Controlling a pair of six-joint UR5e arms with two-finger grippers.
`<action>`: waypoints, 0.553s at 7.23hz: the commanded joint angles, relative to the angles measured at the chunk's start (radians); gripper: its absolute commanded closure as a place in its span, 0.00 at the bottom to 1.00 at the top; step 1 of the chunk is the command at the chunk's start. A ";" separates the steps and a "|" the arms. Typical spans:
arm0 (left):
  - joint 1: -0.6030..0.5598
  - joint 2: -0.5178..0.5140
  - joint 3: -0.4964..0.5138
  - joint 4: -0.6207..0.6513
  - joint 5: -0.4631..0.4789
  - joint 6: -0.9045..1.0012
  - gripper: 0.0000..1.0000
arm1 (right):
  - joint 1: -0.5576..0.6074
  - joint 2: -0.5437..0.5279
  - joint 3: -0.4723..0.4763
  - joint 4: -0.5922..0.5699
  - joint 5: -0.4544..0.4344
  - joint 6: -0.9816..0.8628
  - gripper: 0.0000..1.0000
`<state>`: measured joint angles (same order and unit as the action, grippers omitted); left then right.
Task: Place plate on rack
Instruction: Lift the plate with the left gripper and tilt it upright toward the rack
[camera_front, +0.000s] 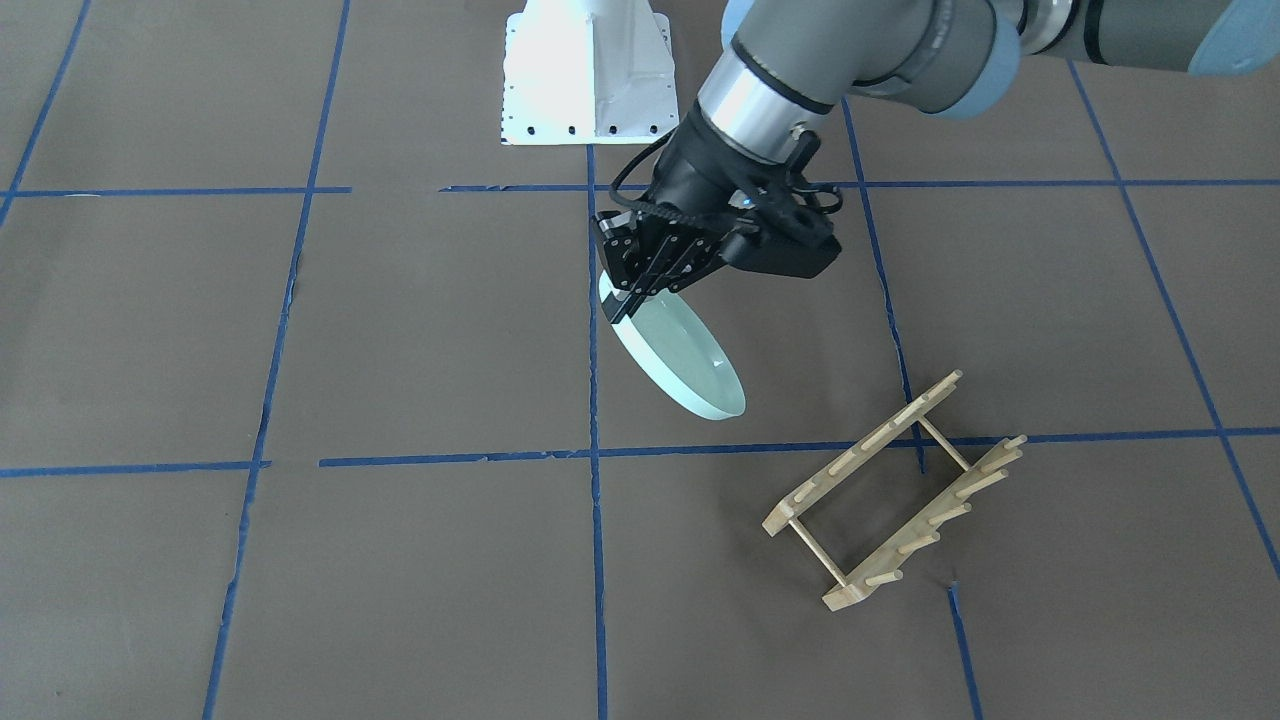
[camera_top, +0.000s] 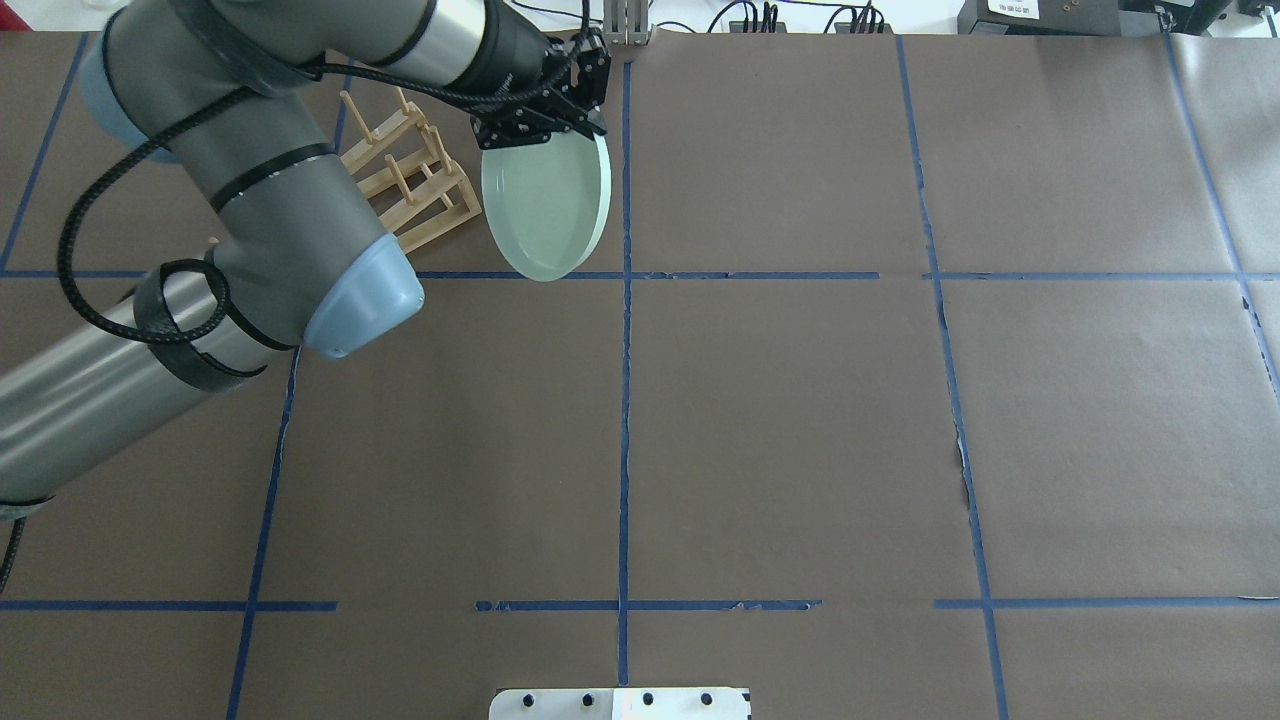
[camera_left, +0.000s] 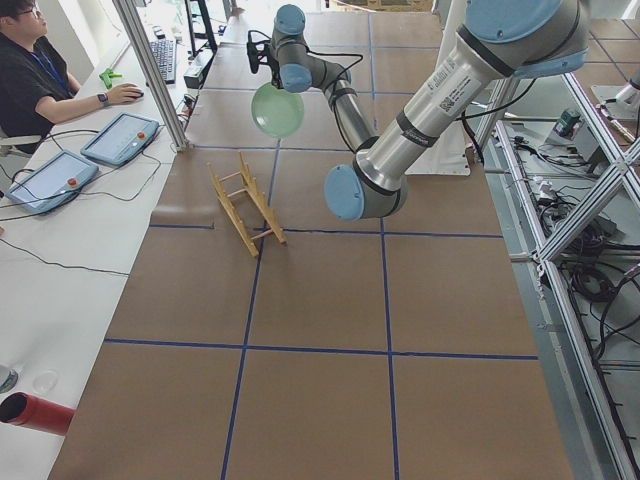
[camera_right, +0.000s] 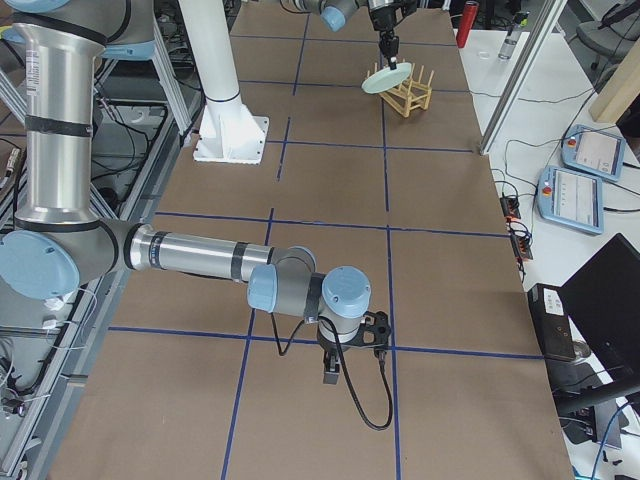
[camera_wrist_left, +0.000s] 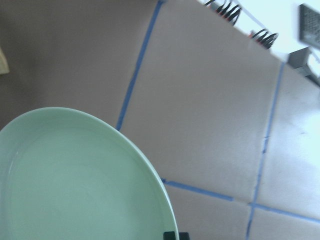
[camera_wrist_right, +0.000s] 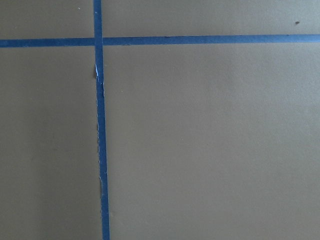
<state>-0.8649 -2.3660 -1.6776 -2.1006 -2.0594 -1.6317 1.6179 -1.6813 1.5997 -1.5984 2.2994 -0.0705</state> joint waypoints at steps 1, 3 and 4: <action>-0.130 0.107 0.001 -0.413 -0.004 -0.127 1.00 | 0.000 0.000 0.000 0.000 0.000 0.000 0.00; -0.216 0.204 0.022 -0.598 -0.002 -0.152 1.00 | 0.000 0.000 -0.001 0.000 0.000 0.000 0.00; -0.229 0.235 0.095 -0.751 -0.001 -0.155 1.00 | -0.001 0.000 -0.001 0.000 0.000 0.000 0.00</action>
<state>-1.0637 -2.1789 -1.6429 -2.6856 -2.0618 -1.7762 1.6180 -1.6813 1.5986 -1.5984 2.2994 -0.0706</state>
